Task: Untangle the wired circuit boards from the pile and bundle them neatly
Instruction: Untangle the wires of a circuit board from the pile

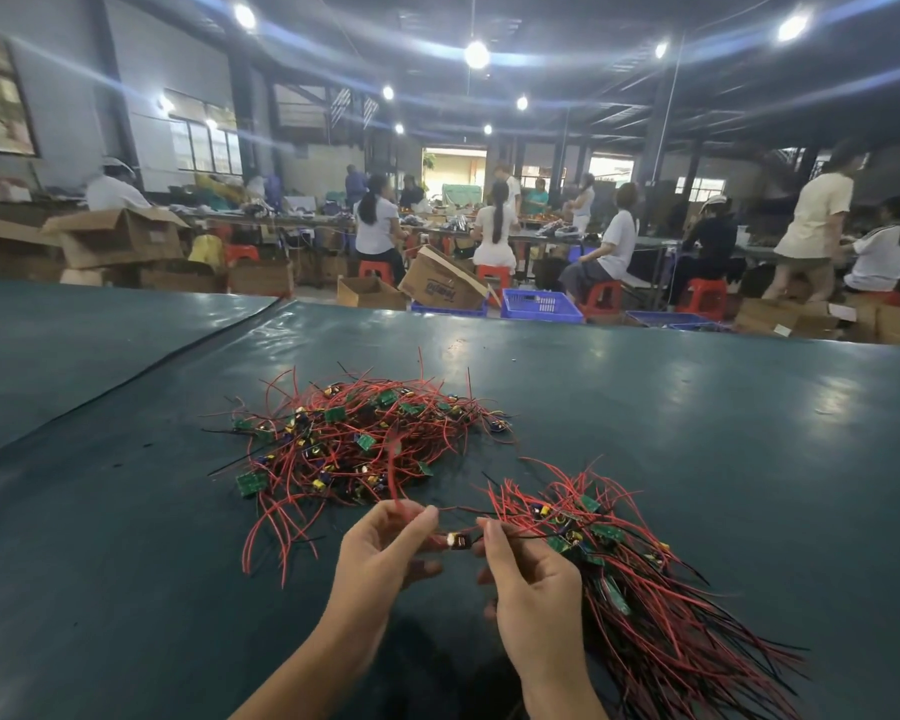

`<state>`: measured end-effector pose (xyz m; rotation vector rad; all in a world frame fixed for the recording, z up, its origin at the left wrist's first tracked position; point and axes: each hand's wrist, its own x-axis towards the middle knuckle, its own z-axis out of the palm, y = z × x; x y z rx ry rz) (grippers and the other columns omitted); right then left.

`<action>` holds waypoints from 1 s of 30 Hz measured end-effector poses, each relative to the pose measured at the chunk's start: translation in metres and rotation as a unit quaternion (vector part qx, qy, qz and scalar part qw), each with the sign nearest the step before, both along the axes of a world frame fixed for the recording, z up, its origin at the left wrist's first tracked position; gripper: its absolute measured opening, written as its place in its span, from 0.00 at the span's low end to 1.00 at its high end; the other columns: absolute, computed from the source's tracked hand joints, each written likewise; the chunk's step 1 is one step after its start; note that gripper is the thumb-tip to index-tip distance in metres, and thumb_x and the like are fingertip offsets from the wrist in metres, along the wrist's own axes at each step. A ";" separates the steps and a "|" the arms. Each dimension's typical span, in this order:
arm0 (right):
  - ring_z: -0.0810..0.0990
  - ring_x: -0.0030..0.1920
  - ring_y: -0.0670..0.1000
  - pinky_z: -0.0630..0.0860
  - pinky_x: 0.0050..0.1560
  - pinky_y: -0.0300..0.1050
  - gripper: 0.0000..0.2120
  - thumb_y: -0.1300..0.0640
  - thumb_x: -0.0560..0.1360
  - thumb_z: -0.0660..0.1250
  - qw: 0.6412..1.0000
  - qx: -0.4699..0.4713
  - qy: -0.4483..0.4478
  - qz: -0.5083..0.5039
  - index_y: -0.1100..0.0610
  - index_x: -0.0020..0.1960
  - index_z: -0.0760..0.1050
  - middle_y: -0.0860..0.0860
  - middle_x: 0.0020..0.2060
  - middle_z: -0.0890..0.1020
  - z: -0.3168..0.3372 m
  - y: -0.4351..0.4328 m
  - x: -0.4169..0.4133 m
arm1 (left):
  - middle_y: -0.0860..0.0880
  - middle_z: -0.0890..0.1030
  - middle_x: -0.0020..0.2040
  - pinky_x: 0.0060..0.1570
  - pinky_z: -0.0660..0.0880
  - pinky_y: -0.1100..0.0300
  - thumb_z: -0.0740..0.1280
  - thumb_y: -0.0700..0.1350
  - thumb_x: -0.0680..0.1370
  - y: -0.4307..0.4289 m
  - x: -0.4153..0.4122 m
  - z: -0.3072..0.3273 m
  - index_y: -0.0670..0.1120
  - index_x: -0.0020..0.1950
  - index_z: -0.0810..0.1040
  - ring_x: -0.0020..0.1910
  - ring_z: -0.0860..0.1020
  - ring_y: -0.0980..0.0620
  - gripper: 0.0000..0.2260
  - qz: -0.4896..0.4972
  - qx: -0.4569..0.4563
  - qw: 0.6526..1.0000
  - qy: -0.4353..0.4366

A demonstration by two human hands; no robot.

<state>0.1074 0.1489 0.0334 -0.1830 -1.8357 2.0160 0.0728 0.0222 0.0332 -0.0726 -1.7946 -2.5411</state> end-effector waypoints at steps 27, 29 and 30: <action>0.66 0.27 0.49 0.69 0.26 0.44 0.07 0.53 0.75 0.69 0.993 -0.113 -0.018 -0.020 0.51 0.44 0.86 0.57 0.24 0.68 0.001 0.010 -0.007 | 0.41 0.80 0.32 0.31 0.76 0.63 0.73 0.40 0.65 0.003 0.005 0.009 0.39 0.37 0.84 0.28 0.77 0.52 0.05 -0.138 -0.006 0.990 0.019; 0.63 0.22 0.44 0.61 0.21 0.37 0.07 0.55 0.75 0.69 0.989 -0.140 -0.013 -0.046 0.57 0.45 0.84 0.49 0.22 0.66 0.004 0.019 -0.009 | 0.41 0.79 0.32 0.30 0.76 0.63 0.73 0.39 0.65 0.000 0.004 0.012 0.39 0.36 0.84 0.27 0.77 0.51 0.04 -0.130 -0.001 0.991 0.036; 0.63 0.21 0.43 0.62 0.20 0.36 0.07 0.56 0.75 0.69 0.987 -0.152 -0.010 -0.060 0.58 0.45 0.84 0.48 0.22 0.67 0.006 0.024 -0.010 | 0.41 0.79 0.32 0.30 0.76 0.63 0.73 0.39 0.65 -0.002 0.003 0.013 0.39 0.36 0.84 0.27 0.77 0.51 0.04 -0.127 0.000 0.991 0.042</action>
